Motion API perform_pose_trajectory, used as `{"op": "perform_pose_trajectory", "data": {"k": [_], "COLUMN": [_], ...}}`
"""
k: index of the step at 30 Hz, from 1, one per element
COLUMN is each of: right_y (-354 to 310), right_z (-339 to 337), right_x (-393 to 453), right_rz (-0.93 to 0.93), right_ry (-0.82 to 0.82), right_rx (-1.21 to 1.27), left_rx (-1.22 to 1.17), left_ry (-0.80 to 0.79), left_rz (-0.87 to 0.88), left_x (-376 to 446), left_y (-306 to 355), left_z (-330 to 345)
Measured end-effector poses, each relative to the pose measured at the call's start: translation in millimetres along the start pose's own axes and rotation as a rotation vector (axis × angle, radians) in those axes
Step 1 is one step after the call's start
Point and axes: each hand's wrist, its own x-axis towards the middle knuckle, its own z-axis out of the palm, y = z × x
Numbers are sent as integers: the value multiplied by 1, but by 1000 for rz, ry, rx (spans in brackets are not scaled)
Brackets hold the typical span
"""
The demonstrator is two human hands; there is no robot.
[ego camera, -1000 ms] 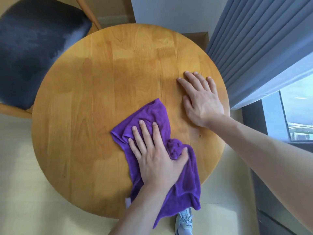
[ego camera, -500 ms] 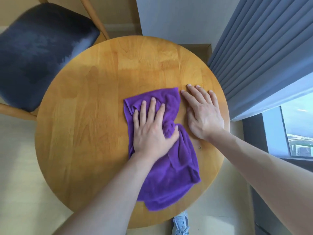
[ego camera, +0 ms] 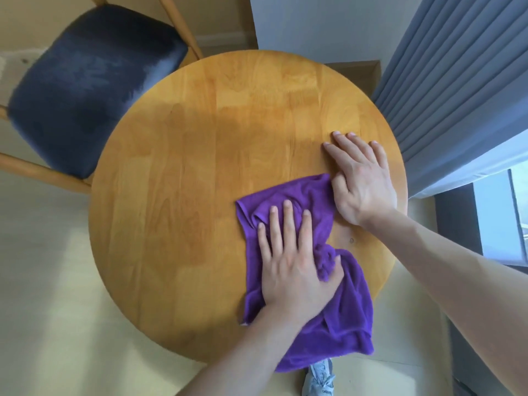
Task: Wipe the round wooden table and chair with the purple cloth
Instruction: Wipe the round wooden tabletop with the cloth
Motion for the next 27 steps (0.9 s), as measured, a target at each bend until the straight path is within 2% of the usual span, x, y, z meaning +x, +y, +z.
{"op": "perform_pose_trajectory", "data": {"k": [3, 8, 9, 11, 13, 15, 19, 27], "right_y": [-2, 1, 4, 15, 26, 32, 33, 28], "right_z": [-7, -19, -22, -26, -25, -22, -19, -20], "right_x": [0, 6, 7, 10, 11, 10, 10, 12], "right_rz": [16, 161, 160, 122, 141, 164, 204, 183], "right_ry": [1, 80, 113, 142, 92, 67, 121, 87], "right_rx": [52, 451, 440, 234, 66, 102, 250, 192], "left_rx": [32, -5, -17, -31, -36, -35, -23, -47], "left_ry": [-22, 5, 17, 27, 30, 46, 128, 76], "left_rz": [42, 164, 166, 164, 155, 149, 102, 21], "left_x": [-8, 20, 28, 44, 55, 62, 92, 206], "left_y": [6, -8, -11, -15, -16, -16, -12, 0], "left_z": [3, -1, -2, -3, -3, -2, -1, -2]}}
